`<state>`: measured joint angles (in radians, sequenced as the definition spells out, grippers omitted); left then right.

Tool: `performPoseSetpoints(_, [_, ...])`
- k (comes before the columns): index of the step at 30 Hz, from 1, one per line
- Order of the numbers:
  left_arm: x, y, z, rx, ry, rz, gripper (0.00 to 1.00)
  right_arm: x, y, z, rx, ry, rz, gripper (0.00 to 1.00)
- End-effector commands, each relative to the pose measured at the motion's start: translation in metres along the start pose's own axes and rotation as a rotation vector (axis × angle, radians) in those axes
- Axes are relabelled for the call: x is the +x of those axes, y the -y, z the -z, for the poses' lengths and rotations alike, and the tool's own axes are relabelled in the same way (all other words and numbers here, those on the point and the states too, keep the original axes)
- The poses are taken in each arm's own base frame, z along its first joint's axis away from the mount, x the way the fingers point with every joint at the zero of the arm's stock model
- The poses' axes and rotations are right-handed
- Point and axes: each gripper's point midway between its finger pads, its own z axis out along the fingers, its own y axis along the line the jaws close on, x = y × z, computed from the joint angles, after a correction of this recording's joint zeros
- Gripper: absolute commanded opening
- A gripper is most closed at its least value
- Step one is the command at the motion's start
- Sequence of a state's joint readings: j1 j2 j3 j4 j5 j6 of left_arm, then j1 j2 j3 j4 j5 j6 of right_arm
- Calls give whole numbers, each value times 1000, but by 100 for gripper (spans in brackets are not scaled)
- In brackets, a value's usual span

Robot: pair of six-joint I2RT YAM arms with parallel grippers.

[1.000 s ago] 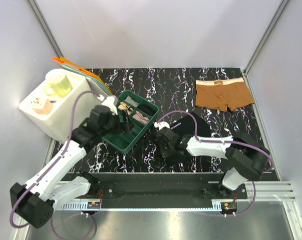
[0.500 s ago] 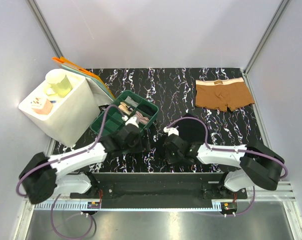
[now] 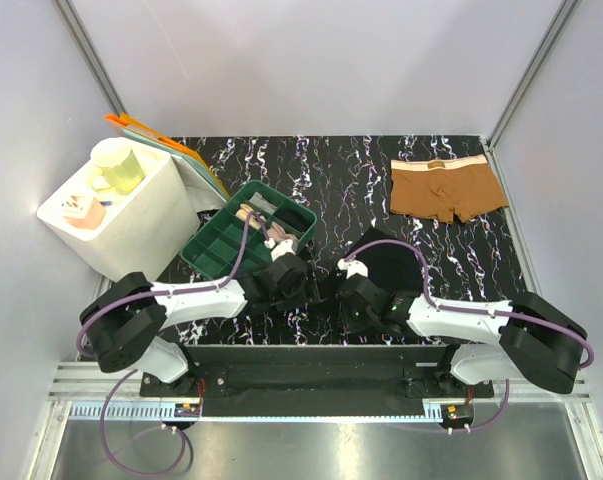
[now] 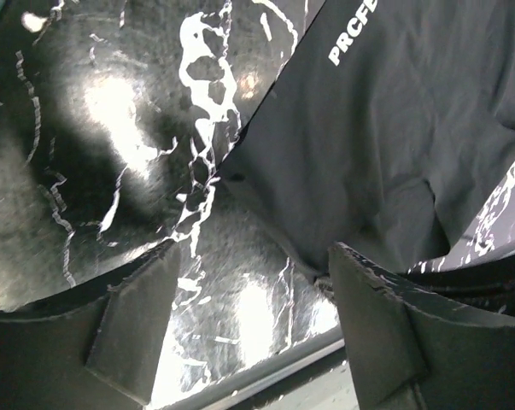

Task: Roll the underwear
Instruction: Fold the underwear at the center of the board.

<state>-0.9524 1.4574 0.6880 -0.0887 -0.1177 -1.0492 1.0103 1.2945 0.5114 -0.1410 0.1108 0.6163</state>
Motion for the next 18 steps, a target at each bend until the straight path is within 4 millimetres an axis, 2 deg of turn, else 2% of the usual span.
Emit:
performPoseSetpoints(1, [-15, 11, -11, 9, 71, 51, 71, -2, -5, 4, -23, 18, -7, 0])
performPoseSetpoints(6, [-18, 11, -18, -9, 84, 47, 68, -3, -7, 5, -39, 27, -4, 0])
performPoseSetpoints(14, [-20, -3, -27, -72, 113, 55, 62, -5, -12, 7, -62, 38, -2, 0])
performPoseSetpoints(18, [-22, -2, -30, -77, 127, 61, 58, -3, -12, 5, -65, 30, 1, 0])
